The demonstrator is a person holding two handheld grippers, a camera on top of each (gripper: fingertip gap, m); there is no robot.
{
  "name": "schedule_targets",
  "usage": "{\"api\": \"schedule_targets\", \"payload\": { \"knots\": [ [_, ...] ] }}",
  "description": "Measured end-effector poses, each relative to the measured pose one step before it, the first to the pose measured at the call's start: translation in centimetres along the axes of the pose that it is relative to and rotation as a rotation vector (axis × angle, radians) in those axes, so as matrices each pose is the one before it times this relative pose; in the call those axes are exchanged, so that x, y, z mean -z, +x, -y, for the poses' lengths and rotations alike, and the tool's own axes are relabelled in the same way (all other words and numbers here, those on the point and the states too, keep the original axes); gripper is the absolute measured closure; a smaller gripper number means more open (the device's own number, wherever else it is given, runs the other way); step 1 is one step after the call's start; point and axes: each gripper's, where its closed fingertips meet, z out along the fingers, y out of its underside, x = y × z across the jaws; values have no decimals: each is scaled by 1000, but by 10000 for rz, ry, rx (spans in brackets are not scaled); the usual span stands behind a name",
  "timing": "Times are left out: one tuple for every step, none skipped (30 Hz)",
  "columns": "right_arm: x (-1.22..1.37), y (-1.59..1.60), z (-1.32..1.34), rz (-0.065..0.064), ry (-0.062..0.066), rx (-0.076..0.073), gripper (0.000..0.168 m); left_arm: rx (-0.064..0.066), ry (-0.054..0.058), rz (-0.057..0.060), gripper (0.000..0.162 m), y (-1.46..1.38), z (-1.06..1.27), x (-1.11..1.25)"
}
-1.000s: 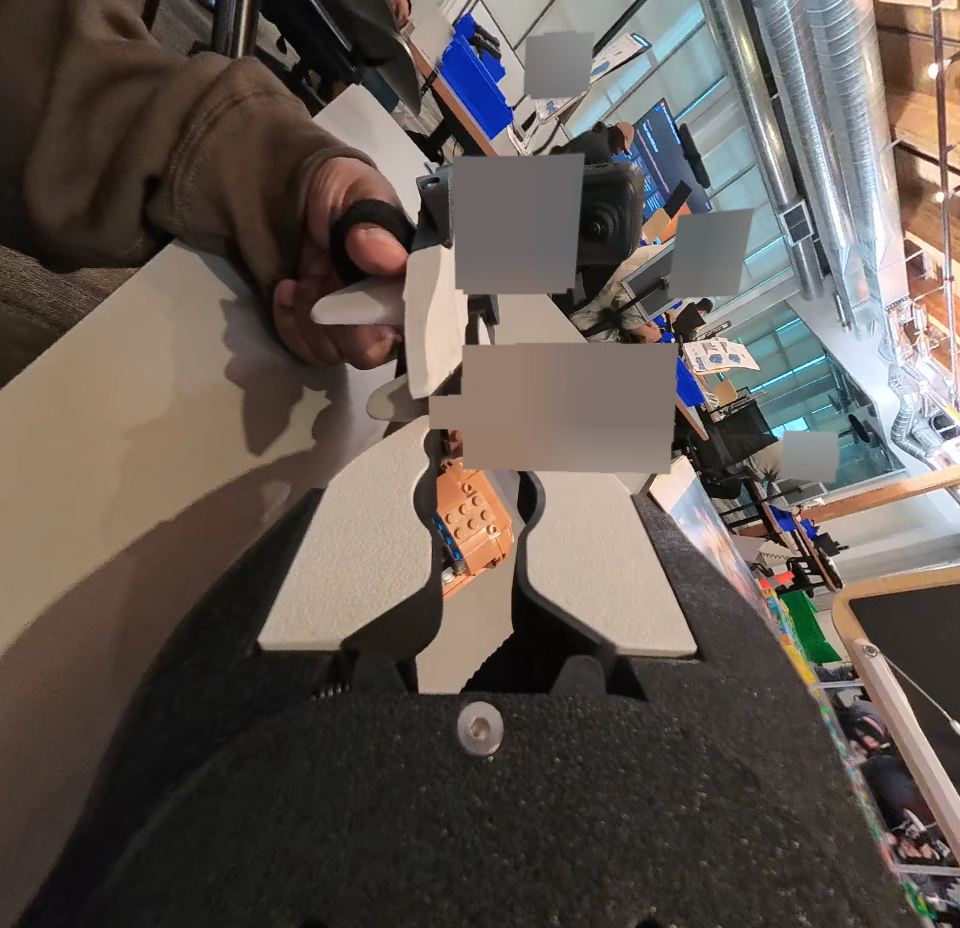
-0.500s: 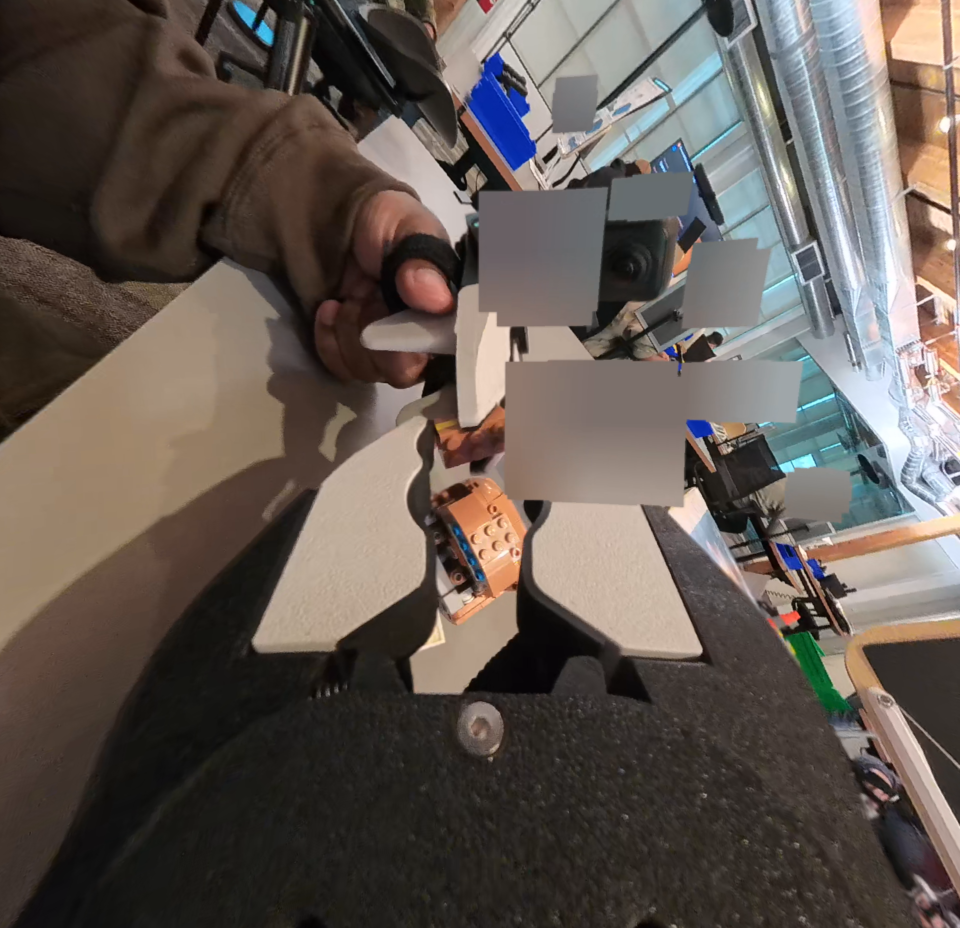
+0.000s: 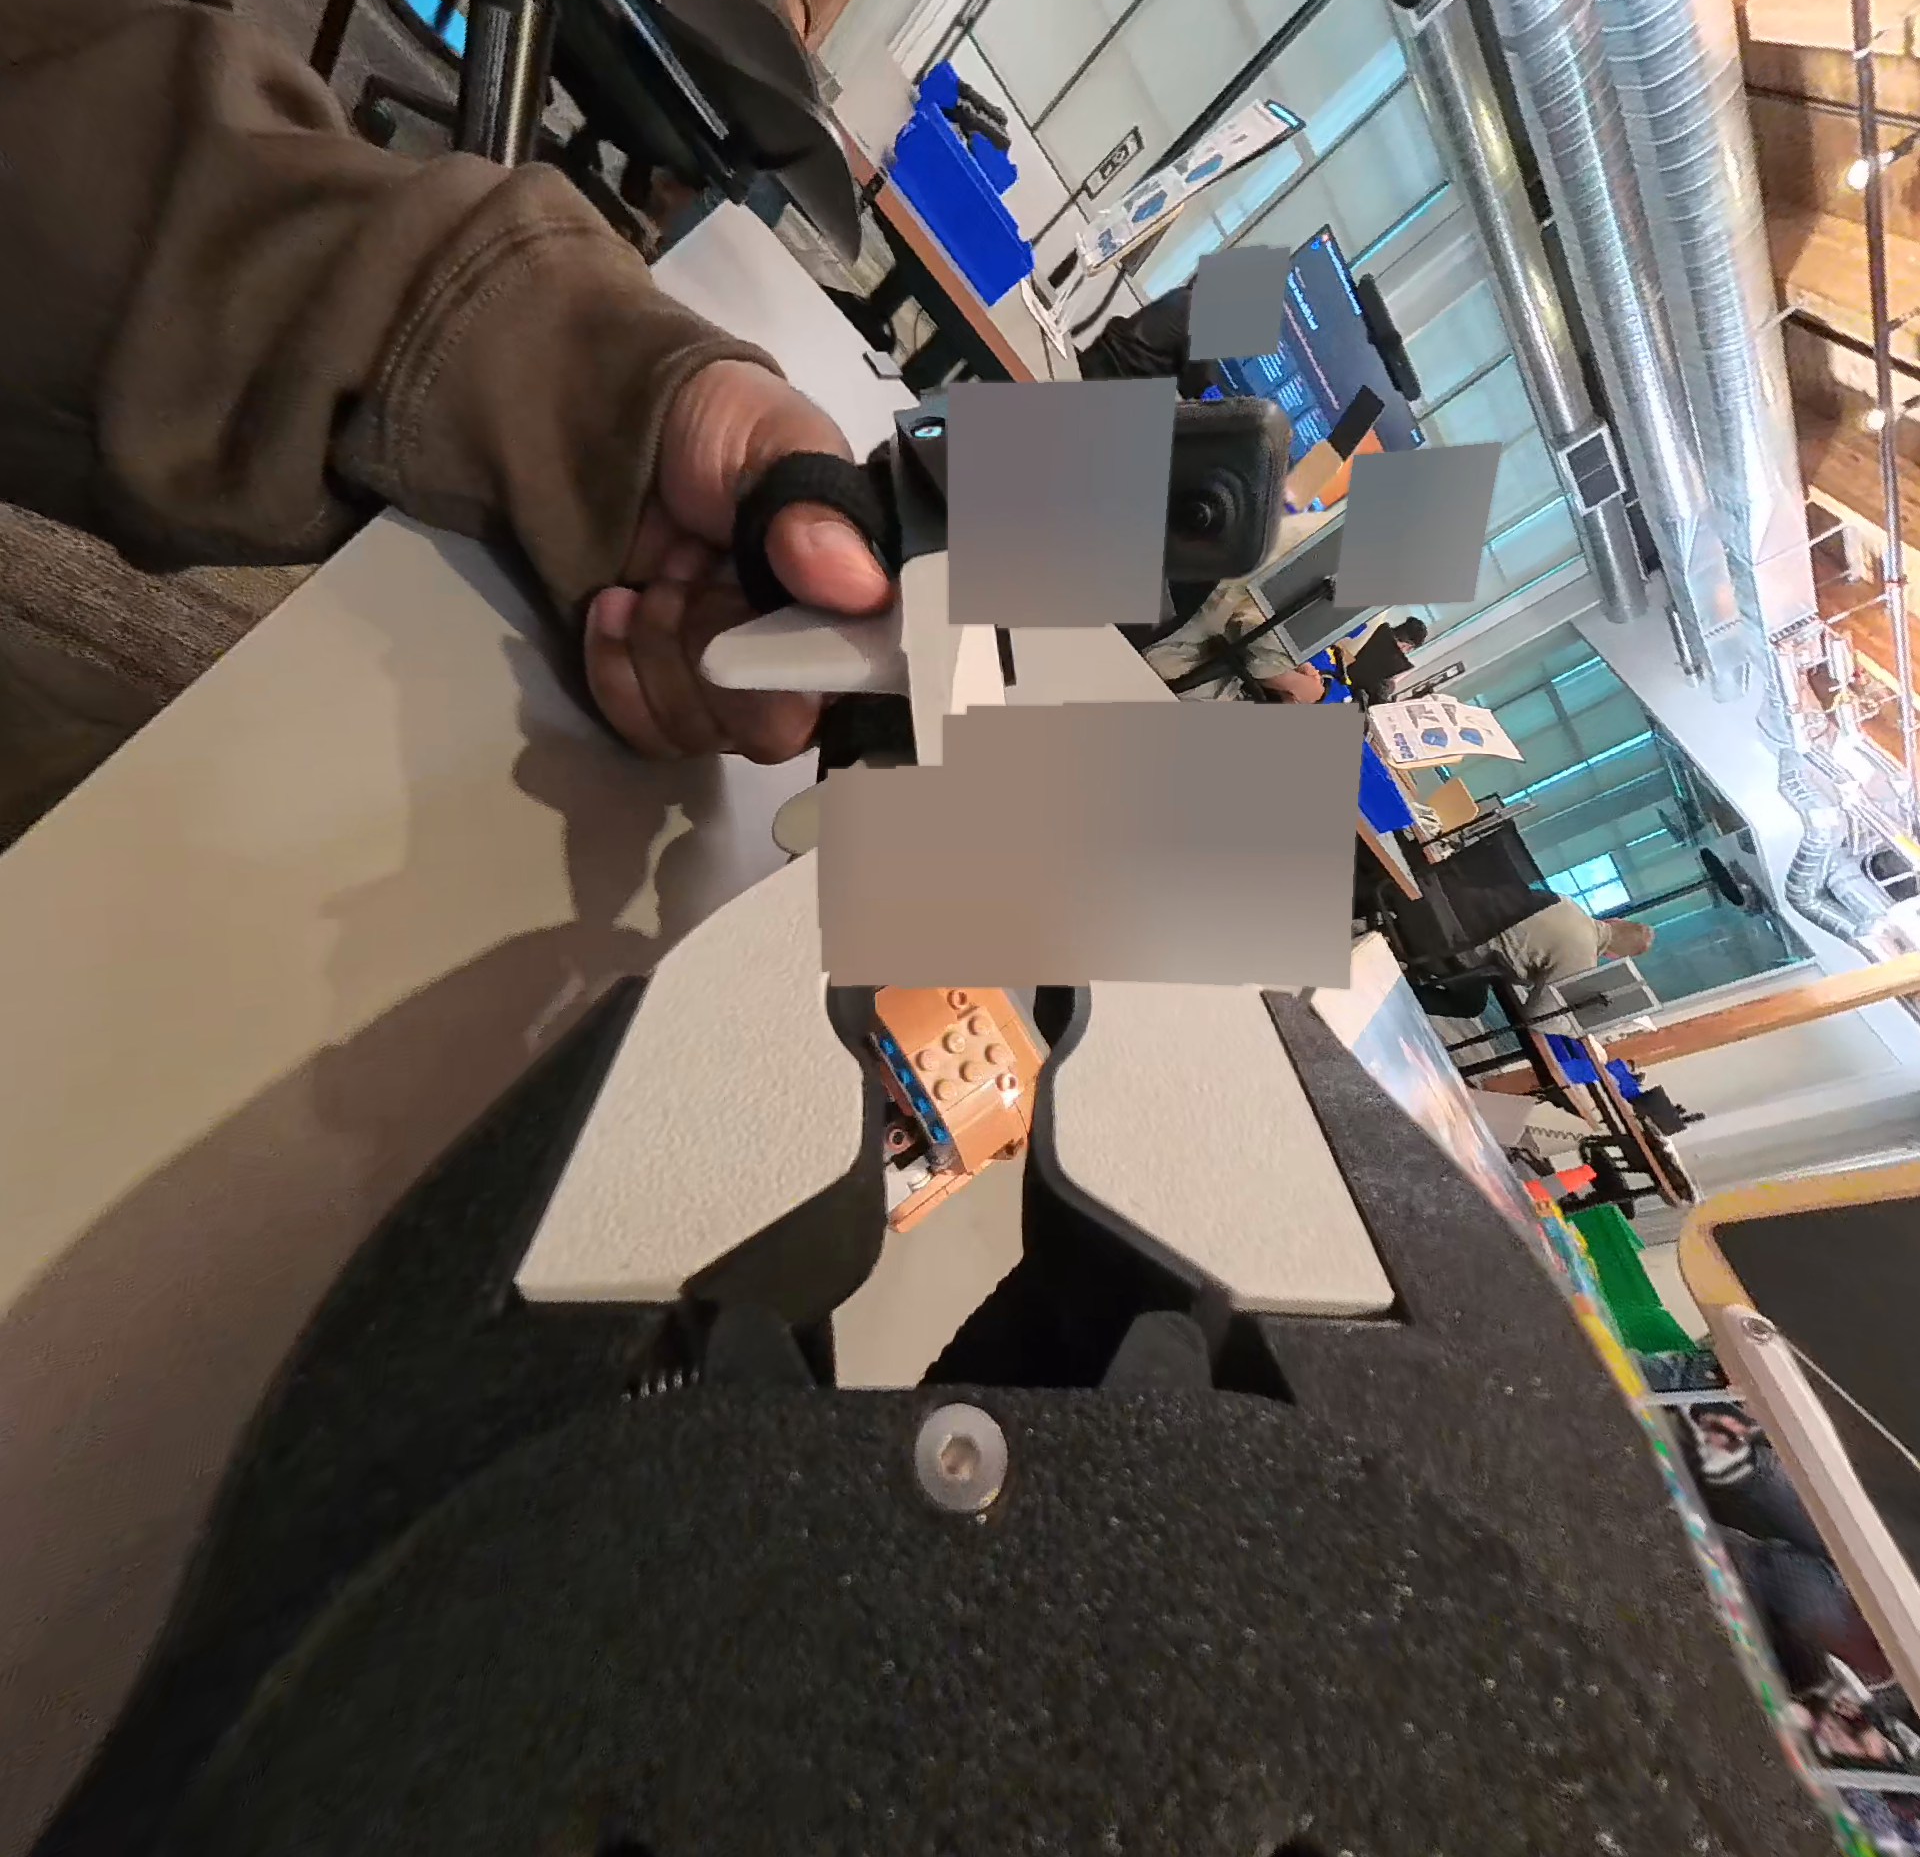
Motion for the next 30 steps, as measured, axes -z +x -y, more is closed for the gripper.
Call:
{"api": "schedule_targets", "payload": {
  "knots": [
    [32,28,-3,6,13,-55,142,-33,16,12,145,6,17,9],
    [-17,6,-26,-9,-20,-1,142,-36,-21,32,145,-23,-39,-54],
    [-39,11,-49,-30,-46,25,142,-24,1,57,145,-65,-17,-19],
    [-48,18,-47,-26,-46,20,142,-11,6,47,145,-69,7,-14],
    [-38,26,-39,-26,-44,24,142,-7,1,25,145,-38,1,-11],
    [-23,28,-25,-30,-35,31,142,-11,-12,21,144,-34,-20,-31],
    [-22,-14,-22,-2,-26,14,142,-13,-33,30,144,-33,-46,-46],
    [-18,-21,-23,3,-19,5,142,-46,-51,55,144,-61,-65,-63],
    [-5,22,4,-23,-5,17,142,-105,-19,70,145,-46,-8,-14],
    [-6,11,21,-18,10,11,142,-103,6,33,145,5,16,20],
    [2,22,52,-20,21,-6,142,-46,3,1,145,15,9,10],
    [10,57,53,-46,23,-5,142,-4,38,24,145,-53,64,11],
    [16,63,66,-38,31,-13,143,-12,50,-36,146,42,77,4],
    [30,48,62,-1,59,-61,142,-36,33,-23,146,36,60,-4],
    [42,45,78,20,83,-115,142,3,43,-65,146,72,54,-11],
    [51,17,97,45,99,-128,142,61,52,-98,146,85,62,-28],
    [51,-11,67,62,83,-116,142,90,8,-118,146,102,10,-37],
    [28,4,38,43,58,-81,142,46,0,-60,146,48,-10,-29],
    [20,-6,10,32,37,-46,142,-15,21,-12,146,18,31,-5],
    [17,-53,60,59,60,-34,142,22,-19,-34,146,33,-32,5],
    [32,-68,92,53,72,-32,142,12,-53,-100,146,135,-60,-12],
    [14,-31,31,34,35,-10,142,-15,-14,-38,146,69,-27,-10],
    [14,-21,16,30,22,-2,142,-3,-18,-6,146,19,-23,-7],
    [27,-31,37,43,35,-20,142,-4,-17,-18,146,26,-16,-8],
    [18,-30,38,43,34,-20,142,-13,-23,-33,146,60,-25,-5],
    [16,-27,22,31,21,1,142,6,-20,-29,146,42,-27,4],
    [20,-40,32,40,18,2,142,12,-24,-28,146,27,-22,-13],
    [47,-43,19,54,22,-14,142,-15,-29,-20,146,50,-39,-21],
    [54,-25,27,54,29,-28,142,-11,-19,-17,146,27,-23,-7],
    [90,-28,87,66,71,-61,143,15,1,-49,146,68,9,29]
  ]
}}
